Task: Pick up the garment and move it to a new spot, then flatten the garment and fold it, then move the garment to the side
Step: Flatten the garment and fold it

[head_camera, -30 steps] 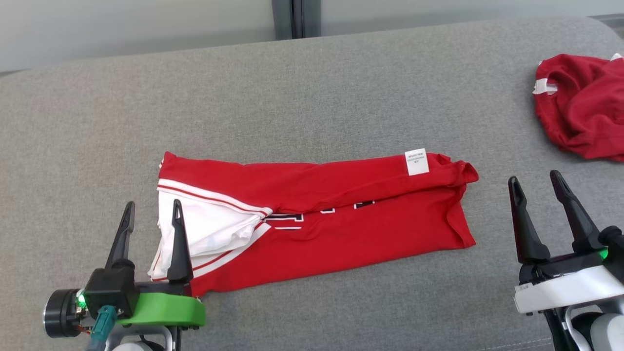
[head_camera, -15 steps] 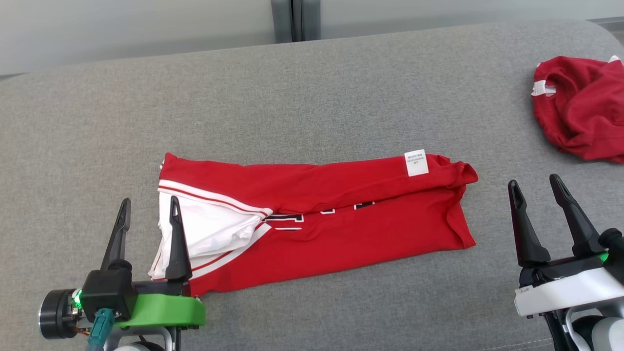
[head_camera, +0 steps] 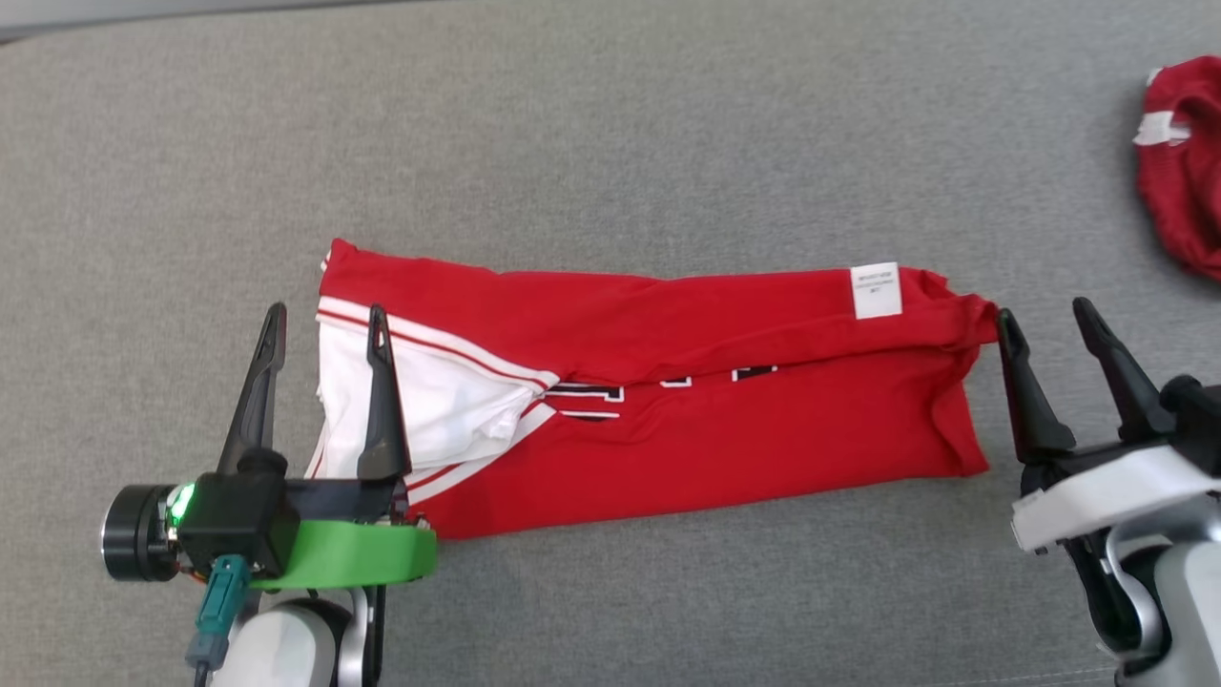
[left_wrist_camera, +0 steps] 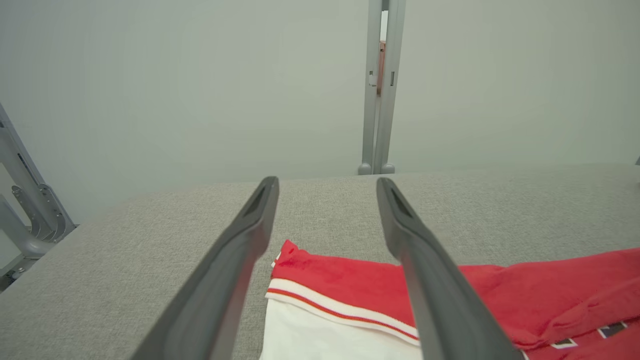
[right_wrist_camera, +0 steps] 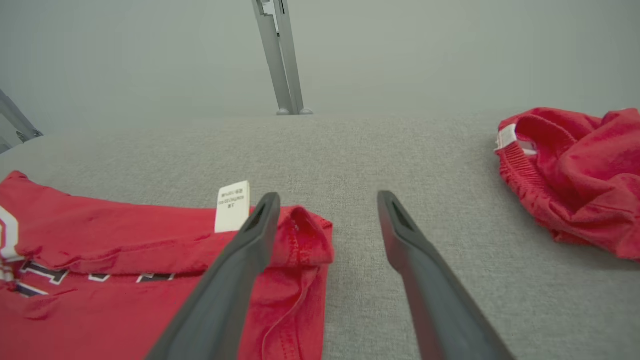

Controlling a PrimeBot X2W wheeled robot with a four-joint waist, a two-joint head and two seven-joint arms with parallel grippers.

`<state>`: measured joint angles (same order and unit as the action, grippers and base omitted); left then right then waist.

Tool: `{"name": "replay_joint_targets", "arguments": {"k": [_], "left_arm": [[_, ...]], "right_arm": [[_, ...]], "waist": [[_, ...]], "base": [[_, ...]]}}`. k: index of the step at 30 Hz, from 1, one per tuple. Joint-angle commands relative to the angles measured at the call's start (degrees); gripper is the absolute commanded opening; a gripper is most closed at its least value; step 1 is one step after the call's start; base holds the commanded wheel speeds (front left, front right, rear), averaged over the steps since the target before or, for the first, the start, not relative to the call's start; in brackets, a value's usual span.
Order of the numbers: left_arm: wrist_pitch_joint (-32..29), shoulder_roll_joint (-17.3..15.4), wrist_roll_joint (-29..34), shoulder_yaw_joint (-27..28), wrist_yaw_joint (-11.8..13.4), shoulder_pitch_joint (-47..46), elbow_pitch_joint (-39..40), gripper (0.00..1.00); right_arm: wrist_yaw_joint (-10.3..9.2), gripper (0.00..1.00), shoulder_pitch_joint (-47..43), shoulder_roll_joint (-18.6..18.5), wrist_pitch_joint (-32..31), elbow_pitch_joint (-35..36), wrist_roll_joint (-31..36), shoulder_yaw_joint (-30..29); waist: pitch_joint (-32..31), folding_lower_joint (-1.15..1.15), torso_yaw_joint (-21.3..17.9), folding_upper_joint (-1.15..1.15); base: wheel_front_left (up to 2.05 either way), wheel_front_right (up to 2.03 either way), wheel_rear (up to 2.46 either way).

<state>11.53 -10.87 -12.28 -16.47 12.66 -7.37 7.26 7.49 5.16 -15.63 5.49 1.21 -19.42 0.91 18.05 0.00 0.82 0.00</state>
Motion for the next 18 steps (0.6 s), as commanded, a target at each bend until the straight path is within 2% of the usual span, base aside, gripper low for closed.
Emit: {"name": "replay_joint_targets", "arguments": {"k": [1, 11, 12, 13, 14, 15, 18], "left_arm": [[0.42, 0.15, 0.67, -0.01, -0.14, -1.51, -0.43, 1.0], [1.75, 0.26, 0.82, -0.58, -0.42, -3.66, -2.83, 1.0], [1.82, 0.18, 0.78, -0.48, -0.32, -3.64, -2.92, 1.0], [1.95, 0.11, 0.67, -0.35, -0.2, -3.54, -2.93, 1.0], [1.94, 0.07, 0.57, -0.27, -0.14, -3.43, -2.97, 1.0], [1.98, 0.01, 0.44, -0.17, -0.05, -3.25, -3.03, 1.0], [2.03, -0.16, 0.16, -0.03, 0.07, -2.59, -3.24, 1.0]], "right_arm": [[0.0, 1.0, 1.95, -0.39, 0.34, -1.9, -0.6, 0.66], [0.0, 1.0, 8.11, 0.24, 2.94, -19.14, -5.49, 6.77], [0.0, 0.58, 8.13, 0.71, 3.22, -20.09, -6.38, 7.42], [0.0, 0.38, 8.2, 0.99, 3.41, -21.28, -7.05, 8.22], [0.01, 0.23, 8.26, 1.02, 3.58, -22.11, -7.31, 8.85], [0.0, 0.0, 8.31, 1.24, 3.64, -22.97, -8.15, 9.69], [-0.04, 0.0, 8.61, 1.04, 5.1, -24.22, -9.32, 10.87]], "waist": [[3.85, 0.0, 2.63, 0.0], [5.24, 0.0, 3.52, 0.0], [5.17, 0.0, 3.43, 0.0], [5.04, 0.0, 3.27, 0.0], [4.9, 0.0, 3.15, 0.0], [4.67, 0.0, 2.97, 0.0], [3.7, 0.0, 2.55, 0.0]], "base": [[0.0, 0.0, 0.0], [0.0, 0.0, 0.0], [0.0, 0.0, 0.0], [0.0, 0.0, 0.0], [0.0, 0.0, 0.0], [0.0, 0.0, 0.0], [0.0, 0.0, 0.0]]}}
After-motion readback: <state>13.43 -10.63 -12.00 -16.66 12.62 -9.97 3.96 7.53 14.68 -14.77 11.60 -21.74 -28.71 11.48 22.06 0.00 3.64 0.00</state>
